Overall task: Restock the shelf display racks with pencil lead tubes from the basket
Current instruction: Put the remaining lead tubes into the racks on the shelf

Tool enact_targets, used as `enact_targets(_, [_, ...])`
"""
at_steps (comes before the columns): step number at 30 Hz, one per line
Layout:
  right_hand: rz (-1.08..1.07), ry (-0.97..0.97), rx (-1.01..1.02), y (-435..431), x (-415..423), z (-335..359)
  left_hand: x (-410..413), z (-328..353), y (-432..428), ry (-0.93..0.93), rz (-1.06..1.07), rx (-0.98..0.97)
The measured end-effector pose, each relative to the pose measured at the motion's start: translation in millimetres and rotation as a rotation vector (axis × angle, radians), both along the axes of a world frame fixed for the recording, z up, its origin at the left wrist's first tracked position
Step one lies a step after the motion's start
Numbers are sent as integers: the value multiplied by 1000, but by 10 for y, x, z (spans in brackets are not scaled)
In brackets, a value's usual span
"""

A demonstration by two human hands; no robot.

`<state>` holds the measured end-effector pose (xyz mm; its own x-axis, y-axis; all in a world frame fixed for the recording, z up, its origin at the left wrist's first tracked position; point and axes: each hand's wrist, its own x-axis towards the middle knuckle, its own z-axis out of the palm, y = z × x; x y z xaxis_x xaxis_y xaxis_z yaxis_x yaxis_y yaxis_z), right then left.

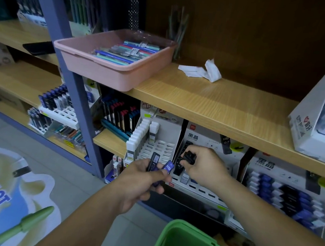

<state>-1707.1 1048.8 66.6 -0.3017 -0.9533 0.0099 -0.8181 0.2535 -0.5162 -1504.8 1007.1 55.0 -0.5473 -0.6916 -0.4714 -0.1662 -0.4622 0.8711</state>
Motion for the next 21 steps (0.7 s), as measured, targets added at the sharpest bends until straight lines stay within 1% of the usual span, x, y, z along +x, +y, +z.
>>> enact_targets(4, [38,60,32,-11,38,35,17,-41,-25,-17,53,-48])
enact_targets(8, [108,238,46,-19,73,99,13,-82,-20,-14,78,-60])
enact_targets(11, [95,410,76,-37,93,156,14,-103,-38,-9,104,-18])
enact_targets(12, [86,425,85,-43,99,155,6,-106,-35,-4,110,-8])
enact_targets(13, [79,384,96,-54,95,132,-2,-102,-29,1,113,-3])
enact_targets(16, [53,88,129,-58,106,84,-22,-58,9,2,95,-10])
enact_targets(17, [47,84,135,-58,97,69,-24,-41,18,-4,86,-16])
enact_targets(19, [24,147,152,-53,65,50,-26,-18,34,-15,81,-18])
enact_targets(20, [17,133,143,-51,59,50,-28,-16,36,-16,80,-16])
enact_targets(21, [18,70,121,-55,49,41,-30,-12,41,-14,77,-17])
